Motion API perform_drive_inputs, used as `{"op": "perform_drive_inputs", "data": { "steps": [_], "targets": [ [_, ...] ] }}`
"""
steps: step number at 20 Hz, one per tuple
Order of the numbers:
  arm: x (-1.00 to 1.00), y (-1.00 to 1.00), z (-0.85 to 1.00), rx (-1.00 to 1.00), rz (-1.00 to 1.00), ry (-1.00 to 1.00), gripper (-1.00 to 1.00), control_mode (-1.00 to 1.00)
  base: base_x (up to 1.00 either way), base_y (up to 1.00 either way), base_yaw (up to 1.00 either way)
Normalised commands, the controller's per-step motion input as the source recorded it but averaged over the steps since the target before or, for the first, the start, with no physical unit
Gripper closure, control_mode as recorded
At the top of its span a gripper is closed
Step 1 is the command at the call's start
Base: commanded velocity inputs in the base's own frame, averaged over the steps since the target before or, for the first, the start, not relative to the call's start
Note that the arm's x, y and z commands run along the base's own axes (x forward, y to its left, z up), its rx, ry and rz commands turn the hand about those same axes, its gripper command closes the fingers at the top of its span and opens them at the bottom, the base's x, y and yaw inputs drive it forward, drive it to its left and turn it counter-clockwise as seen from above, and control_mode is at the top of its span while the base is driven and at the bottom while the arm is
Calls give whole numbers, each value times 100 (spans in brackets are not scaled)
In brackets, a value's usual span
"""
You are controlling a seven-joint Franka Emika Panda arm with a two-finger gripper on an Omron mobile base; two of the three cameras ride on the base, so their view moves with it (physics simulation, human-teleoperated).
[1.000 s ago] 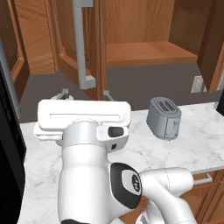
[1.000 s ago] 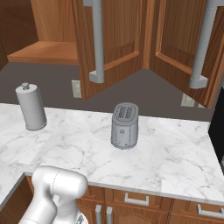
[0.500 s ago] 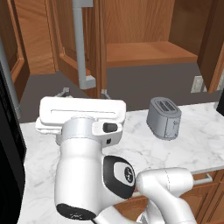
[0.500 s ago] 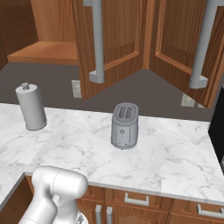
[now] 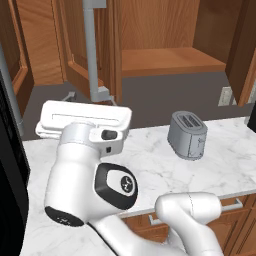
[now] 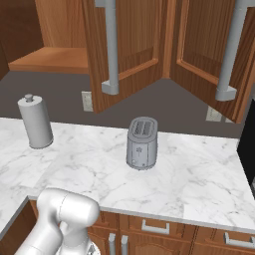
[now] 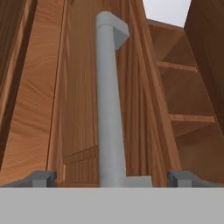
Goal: Close all open cabinet doors.
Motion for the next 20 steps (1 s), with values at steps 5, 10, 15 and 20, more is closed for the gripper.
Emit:
{"op": "perform_drive_inputs", "data": {
  "steps": [5,10,15,20],
  "targets": [
    [23,27,-14,0,-11,0,-100,-100,0,0,0],
    [13,10,-13,0,-8,0,-100,-100,0,0,0],
    [15,0,-6,0,-7,0,-100,-100,0,0,0],
    [18,0,-13,0,-7,-1,-100,-100,0,0,0]
  ]
}}
